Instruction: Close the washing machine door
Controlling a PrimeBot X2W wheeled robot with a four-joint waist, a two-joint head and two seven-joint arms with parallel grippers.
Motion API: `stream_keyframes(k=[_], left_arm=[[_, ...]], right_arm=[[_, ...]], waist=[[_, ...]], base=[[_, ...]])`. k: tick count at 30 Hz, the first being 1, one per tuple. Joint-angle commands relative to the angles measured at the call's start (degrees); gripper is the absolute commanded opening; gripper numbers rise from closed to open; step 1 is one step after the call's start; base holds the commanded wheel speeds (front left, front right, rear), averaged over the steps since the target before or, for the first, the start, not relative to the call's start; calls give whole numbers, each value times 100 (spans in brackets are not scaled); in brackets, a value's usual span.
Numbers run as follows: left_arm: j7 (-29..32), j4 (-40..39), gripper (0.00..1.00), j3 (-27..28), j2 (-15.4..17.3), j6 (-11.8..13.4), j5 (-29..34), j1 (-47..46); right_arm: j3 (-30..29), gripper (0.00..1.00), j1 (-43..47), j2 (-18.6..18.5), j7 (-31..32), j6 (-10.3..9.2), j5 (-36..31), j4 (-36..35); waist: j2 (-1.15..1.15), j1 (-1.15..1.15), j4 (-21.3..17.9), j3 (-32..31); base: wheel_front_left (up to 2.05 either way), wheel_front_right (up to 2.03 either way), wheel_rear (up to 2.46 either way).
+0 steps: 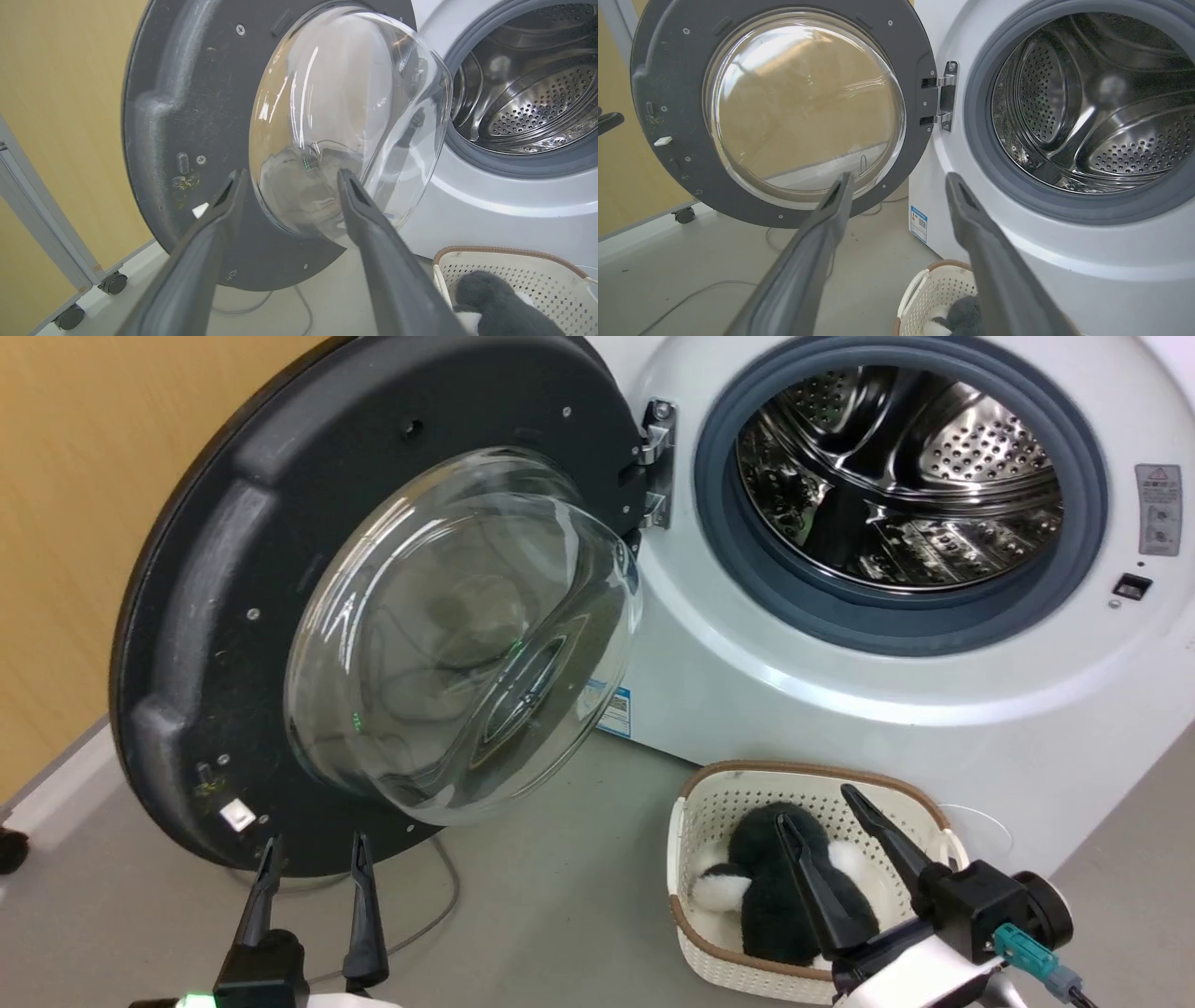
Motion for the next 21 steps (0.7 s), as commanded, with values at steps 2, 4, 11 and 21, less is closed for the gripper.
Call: stream_keyframes(k=[2, 4, 11, 21], left_arm=[[-75, -46, 100, -16, 37, 61, -21, 103], [-99, -64, 100, -30, 36, 89, -19, 117], [-183, -107, 100, -71, 54, 169, -15, 181], [-303, -160, 100, -115, 91, 276, -32, 259]], right_arm=[[66, 100, -106, -37, -76, 3, 88, 38], [101, 100, -122, -44, -99, 3, 107, 59], [194, 100, -168, -53, -183, 3, 236, 132], [345, 100, -225, -107, -303, 3, 333, 226]], waist=[[0, 0, 67, 0], [0, 0, 115, 1], [0, 0, 284, 2], [0, 0, 524, 0]], base=[[0, 0, 0], [-2, -2, -2], [-3, -3, -3], [-2, -2, -2]])
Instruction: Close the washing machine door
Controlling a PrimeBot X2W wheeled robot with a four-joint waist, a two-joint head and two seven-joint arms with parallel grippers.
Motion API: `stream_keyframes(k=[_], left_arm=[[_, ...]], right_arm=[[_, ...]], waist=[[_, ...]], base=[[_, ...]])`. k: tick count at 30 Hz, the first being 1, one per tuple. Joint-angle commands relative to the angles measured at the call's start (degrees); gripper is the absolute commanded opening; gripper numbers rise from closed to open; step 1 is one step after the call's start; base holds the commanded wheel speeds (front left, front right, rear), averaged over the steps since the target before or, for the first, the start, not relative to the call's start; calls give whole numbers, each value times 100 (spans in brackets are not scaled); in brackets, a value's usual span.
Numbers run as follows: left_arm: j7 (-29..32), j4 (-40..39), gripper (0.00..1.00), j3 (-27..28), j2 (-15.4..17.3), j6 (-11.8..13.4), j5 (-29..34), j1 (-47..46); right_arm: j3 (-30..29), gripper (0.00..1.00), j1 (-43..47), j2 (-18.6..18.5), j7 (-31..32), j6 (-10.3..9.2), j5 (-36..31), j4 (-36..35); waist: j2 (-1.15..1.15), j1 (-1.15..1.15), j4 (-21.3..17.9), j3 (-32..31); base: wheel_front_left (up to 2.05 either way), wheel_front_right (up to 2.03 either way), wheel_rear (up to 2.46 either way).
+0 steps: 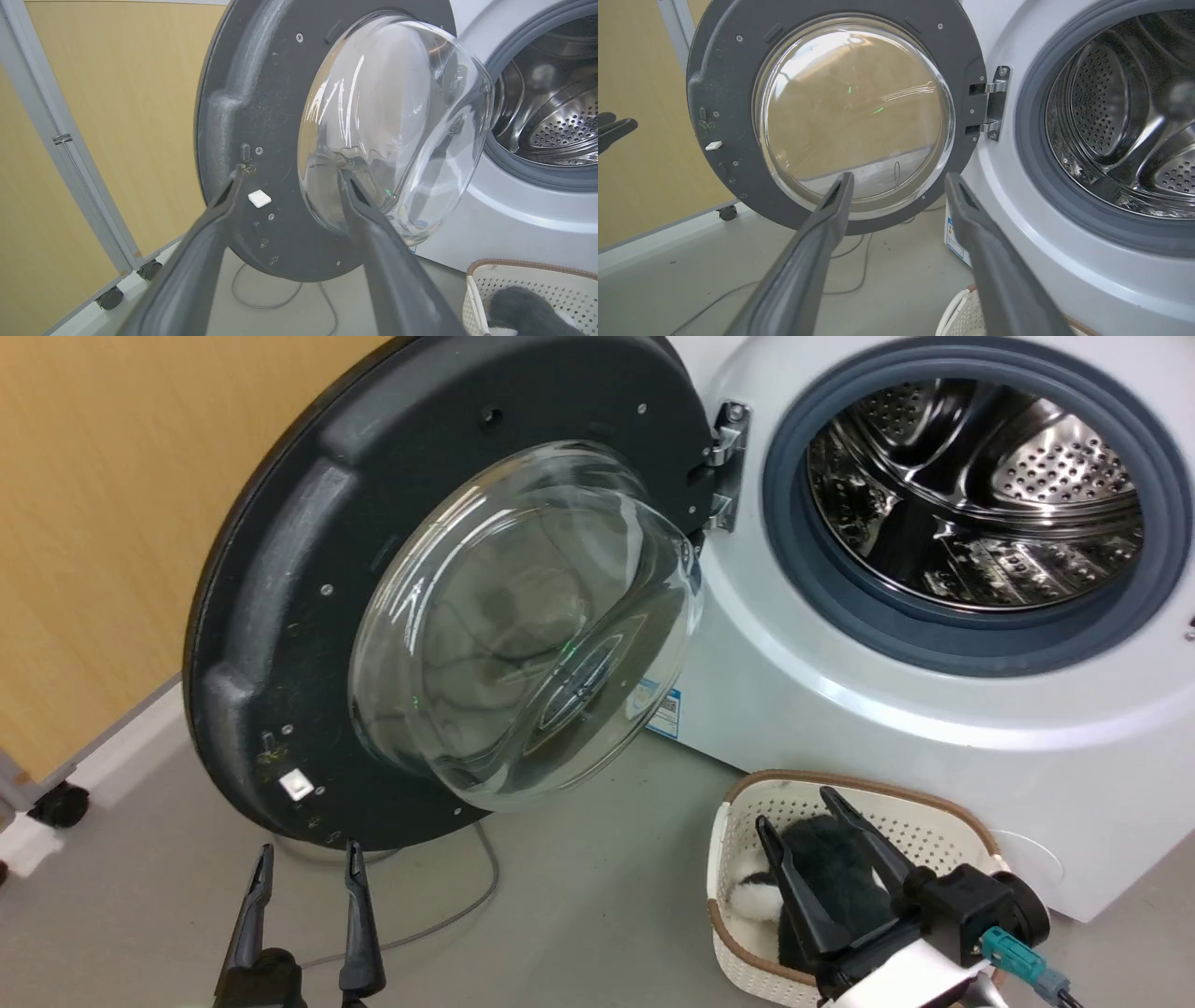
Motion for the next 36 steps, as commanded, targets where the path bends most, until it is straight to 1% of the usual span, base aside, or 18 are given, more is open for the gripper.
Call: stream_keyframes(k=[1, 10, 17, 18, 19, 22, 27, 29, 31, 33, 36], left_arm=[[-63, -40, 100, -11, 26, 58, -33, 89], [-171, -40, 100, -45, 43, 146, -66, 135], [-175, 6, 100, -65, 42, 122, -100, 96], [-175, 5, 69, -69, 32, 84, -158, 94], [-175, -14, 0, -65, 20, 21, -250, 92], [-175, -109, 0, 87, 76, -127, -448, 16], [-175, -198, 0, 587, 427, -388, -738, -343], [-175, -68, 0, 812, 569, -610, -1066, -613], [-147, 178, 0, 939, 837, -864, -1259, -954], [-53, 410, 0, 1183, 944, -1040, -1700, -1400], [145, 842, 0, 1681, 1014, -1288, -2638, -2142]], right_arm=[[48, 100, -109, -45, -62, 3, 47, 25], [144, 100, -110, -51, -170, 3, 99, 89], [103, 100, -100, -26, -174, 3, 89, 125], [109, 100, -99, -25, -174, 3, 90, 135], [116, 100, -97, -24, -174, 3, 91, 145], [134, 100, -91, -29, -174, 3, 87, 155], [22, 100, -9, -23, -174, 3, 106, 74], [-36, 100, 78, -40, -174, 3, 91, 28], [-84, 100, 179, -67, -174, 3, 71, -4], [-136, 100, 286, -98, -174, 3, 37, -37], [-293, 100, 444, -110, -164, 3, -28, -143]], waist=[[0, 0, 50, 1], [0, 0, 264, -1], [0, 0, 273, -3], [0, 0, 272, -4], [0, 0, 272, -8], [0, 0, 271, -14], [0, 0, 267, -18], [0, 0, 260, -20], [0, 0, 249, -32], [0, 0, 237, -54], [0, 0, 210, -47]], base=[[0, 0, 0], [0, 0, 0], [0, 0, 0], [0, 0, 0], [0, 0, 0], [0, 0, 0], [0, 0, 0], [0, 0, 0], [0, 0, 0], [0, 0, 0], [0, 0, 0]])
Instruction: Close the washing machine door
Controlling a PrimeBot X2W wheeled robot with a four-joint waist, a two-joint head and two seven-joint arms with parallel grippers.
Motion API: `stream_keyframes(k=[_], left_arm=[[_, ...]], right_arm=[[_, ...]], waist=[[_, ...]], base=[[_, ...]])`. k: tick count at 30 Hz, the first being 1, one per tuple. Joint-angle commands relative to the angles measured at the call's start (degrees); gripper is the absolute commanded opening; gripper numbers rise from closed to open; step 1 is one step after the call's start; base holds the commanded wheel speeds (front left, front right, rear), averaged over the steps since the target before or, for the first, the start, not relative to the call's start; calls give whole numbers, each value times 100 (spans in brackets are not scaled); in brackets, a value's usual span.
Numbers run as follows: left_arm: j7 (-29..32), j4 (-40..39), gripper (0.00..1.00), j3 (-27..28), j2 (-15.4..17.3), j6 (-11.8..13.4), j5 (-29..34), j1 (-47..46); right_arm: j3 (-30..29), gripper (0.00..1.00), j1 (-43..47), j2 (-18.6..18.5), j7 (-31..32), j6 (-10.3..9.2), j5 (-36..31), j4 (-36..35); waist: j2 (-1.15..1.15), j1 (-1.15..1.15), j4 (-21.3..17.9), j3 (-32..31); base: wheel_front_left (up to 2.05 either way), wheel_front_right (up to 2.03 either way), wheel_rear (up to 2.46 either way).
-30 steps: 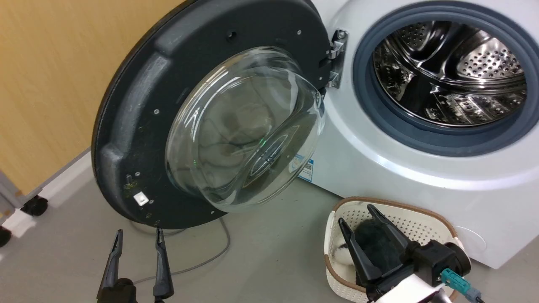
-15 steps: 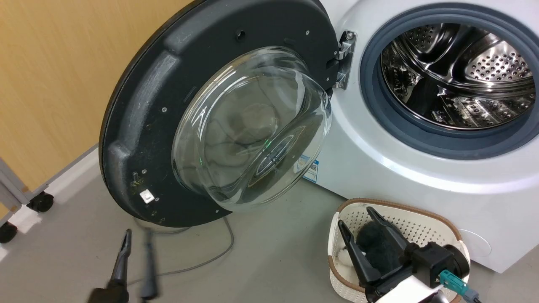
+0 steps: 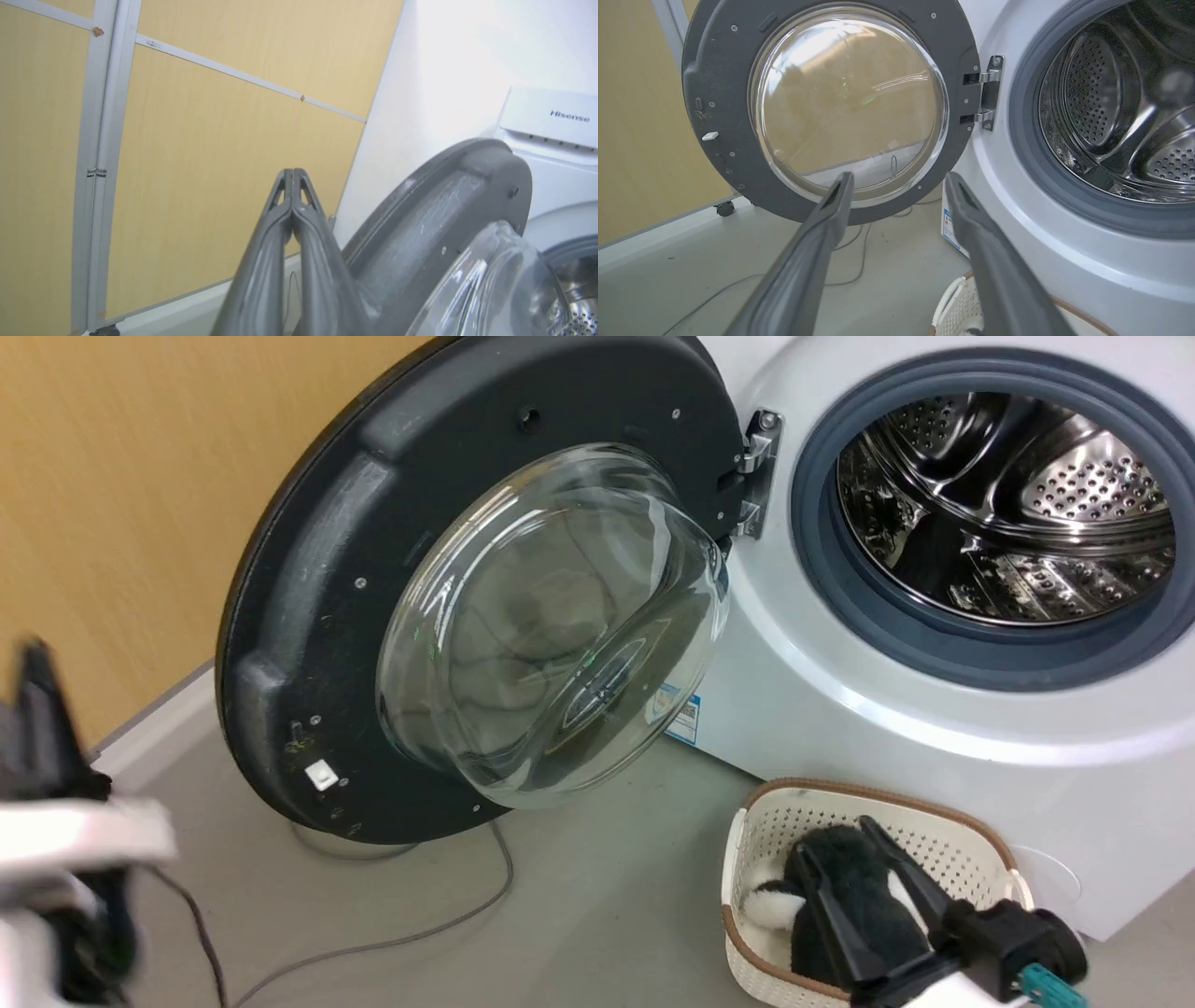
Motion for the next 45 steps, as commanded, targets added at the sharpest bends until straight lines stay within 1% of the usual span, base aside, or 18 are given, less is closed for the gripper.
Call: stream_keyframes(k=[1, 5, 11, 14, 17, 18, 19, 20, 21, 22, 28, 34, 40, 43, 45], left_arm=[[161, 352, 0, 245, 166, -153, -432, -489], [713, 1399, 0, 549, 415, -326, -1197, -1301], [1597, 2869, 0, 1039, 492, -378, -2367, -2220], [2100, 3474, 0, 1325, 429, -325, -2988, -2577], [2638, 3997, 0, 1565, 391, -208, -3508, -2847], [2831, 4151, 0, 1634, 377, -165, -3668, -2923], [2831, 4151, 0, 1634, 377, -165, -3668, -2923], [3200, 4386, 0, 1687, 362, -139, -3893, -3028], [3371, 4469, 0, 1682, 350, -157, -3971, -3063], [3371, 4469, 0, 1682, 350, -157, -3971, -3063], [4276, 4638, 0, 1547, 273, -395, -4278, -3091], [4834, 4555, 0, 1416, 227, -479, -4400, -2997], [5316, 4288, 0, 1309, 73, -424, -4492, -2686], [5561, 3975, 0, 1208, -64, -379, -4497, -2398], [5749, 3662, 0, 1142, -215, -327, -4537, -2186]], right_arm=[[-130, 100, 116, -48, -2, 3, -53, -113], [-351, 100, 284, -36, 39, 3, -105, -282], [-468, 100, 455, 16, 137, 3, -190, -568], [-481, 100, 464, -10, 211, 3, -217, -688], [-489, 100, 459, -49, 273, 3, -238, -796], [-493, 100, 458, -56, 292, 3, -245, -823], [-493, 100, 458, -56, 292, 3, -245, -823], [-503, 100, 454, -67, 327, 3, -253, -869], [-508, 100, 451, -72, 342, 3, -255, -888], [-508, 100, 451, -72, 342, 3, -255, -888], [-530, 100, 446, -60, 384, 3, -257, -920], [-552, 100, 466, 26, 313, 3, -203, -848], [-575, 100, 532, 137, 193, 3, -151, -697], [-579, 100, 578, 203, 131, 3, -96, -652], [-607, 100, 602, 234, 103, 3, -81, -634]], waist=[[0, 0, -23, 20], [0, 0, -74, 9], [0, 0, -232, 99], [0, 0, -304, 198], [0, 0, -356, 291], [0, 0, -370, 314], [0, 0, -370, 314], [0, 0, -392, 350], [0, 0, -399, 363], [0, 0, -399, 363], [0, 0, -420, 361], [0, 0, -411, 212], [0, 0, -432, -52], [0, 0, -498, -204], [0, 0, -553, -265]], base=[[0, 0, 0], [0, 0, 0], [0, 0, 0], [0, 0, 0], [0, 0, 0], [0, 0, 0], [0, 0, 0], [0, 0, 0], [0, 0, 0], [0, 0, 0], [0, 0, 0], [0, 0, 0], [0, 0, 0], [0, 0, 0], [0, 0, 0]])
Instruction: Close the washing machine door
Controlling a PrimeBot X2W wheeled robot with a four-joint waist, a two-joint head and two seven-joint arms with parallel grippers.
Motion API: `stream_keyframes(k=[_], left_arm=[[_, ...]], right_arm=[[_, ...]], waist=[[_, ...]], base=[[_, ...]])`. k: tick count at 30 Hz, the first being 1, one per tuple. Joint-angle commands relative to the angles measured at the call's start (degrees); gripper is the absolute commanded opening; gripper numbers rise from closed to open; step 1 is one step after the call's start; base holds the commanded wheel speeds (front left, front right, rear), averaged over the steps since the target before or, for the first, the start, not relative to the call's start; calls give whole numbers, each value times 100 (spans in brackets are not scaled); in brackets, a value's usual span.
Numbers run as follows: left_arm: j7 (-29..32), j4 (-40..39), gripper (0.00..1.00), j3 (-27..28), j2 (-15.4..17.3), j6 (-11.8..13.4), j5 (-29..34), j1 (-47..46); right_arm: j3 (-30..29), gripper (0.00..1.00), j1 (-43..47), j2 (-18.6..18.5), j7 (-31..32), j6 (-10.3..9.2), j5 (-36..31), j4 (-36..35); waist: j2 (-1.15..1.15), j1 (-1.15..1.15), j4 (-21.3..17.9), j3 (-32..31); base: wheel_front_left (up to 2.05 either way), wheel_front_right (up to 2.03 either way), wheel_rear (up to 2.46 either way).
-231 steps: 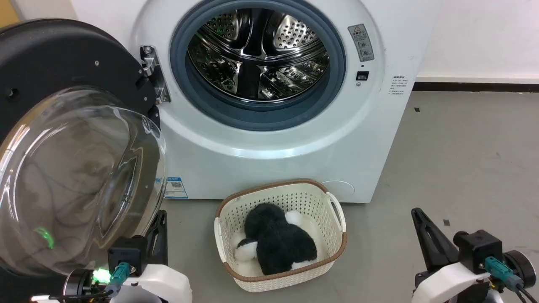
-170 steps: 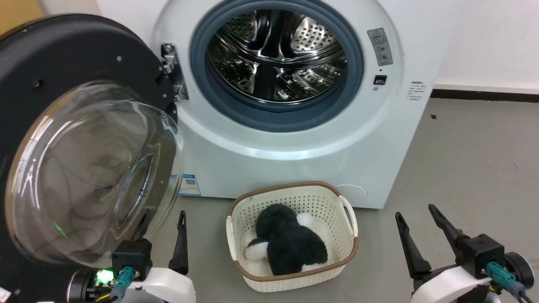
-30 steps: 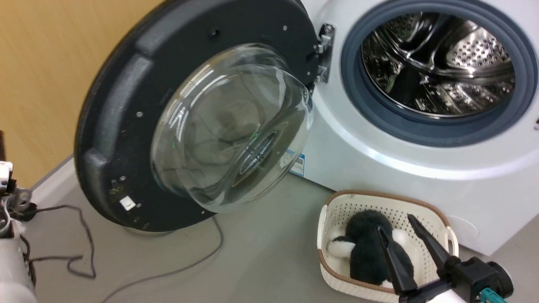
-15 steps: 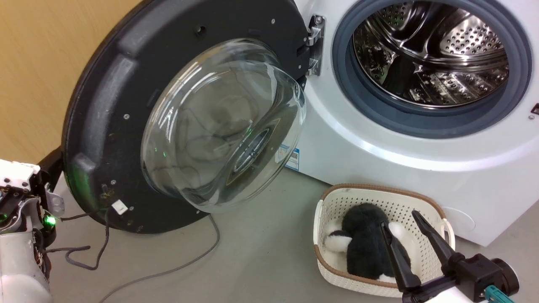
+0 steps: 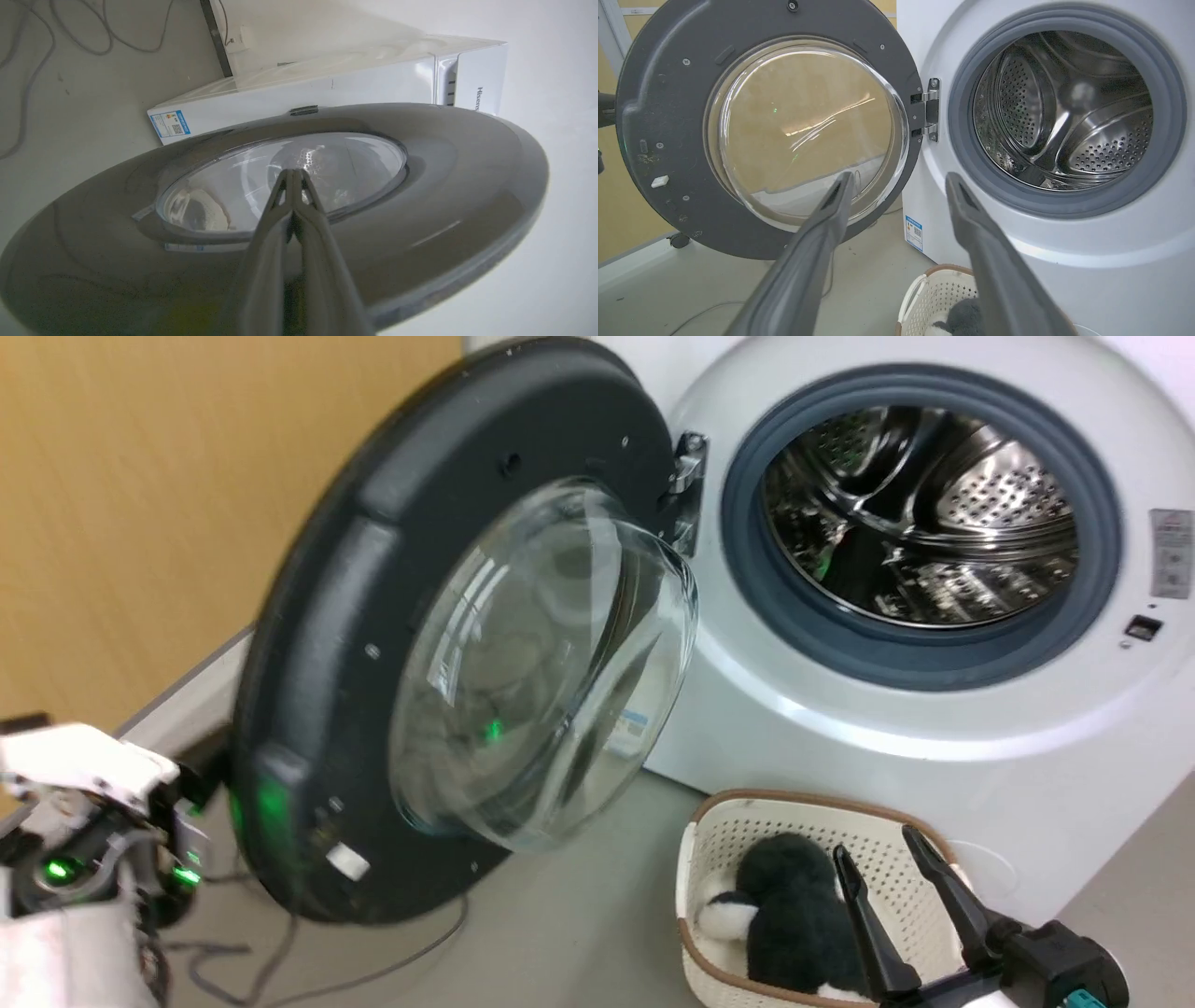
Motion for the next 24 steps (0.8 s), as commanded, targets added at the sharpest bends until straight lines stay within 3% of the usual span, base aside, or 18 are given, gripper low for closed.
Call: stream_keyframes(k=[1, 7, 14, 18, 24], left_arm=[[79, -67, 0, -70, -144, 20, -24, 124], [572, -1422, 0, -298, -706, 430, -150, 975], [879, -2780, 0, -613, -1022, 975, -564, 1872], [823, -3255, 0, -1001, -1058, 1198, -937, 2252], [215, -3613, 0, -1884, -1062, 1384, -1761, 2634]], right_arm=[[-25, 100, 76, 18, -52, 3, 31, 17], [-89, 100, 130, 68, -104, 3, 33, 53], [-148, 100, 133, 88, -128, 3, 12, 51], [-153, 100, 117, 65, -125, 3, -8, 56], [-149, 100, 77, 25, -81, 3, -25, 16]], waist=[[0, 0, -62, -61], [0, 0, -326, -209], [0, 0, -814, -225], [0, 0, -1163, -188], [0, 0, -1776, -90]], base=[[0, 0, 0], [0, 0, 0], [0, 0, 0], [0, 0, 0], [0, 0, 0]])
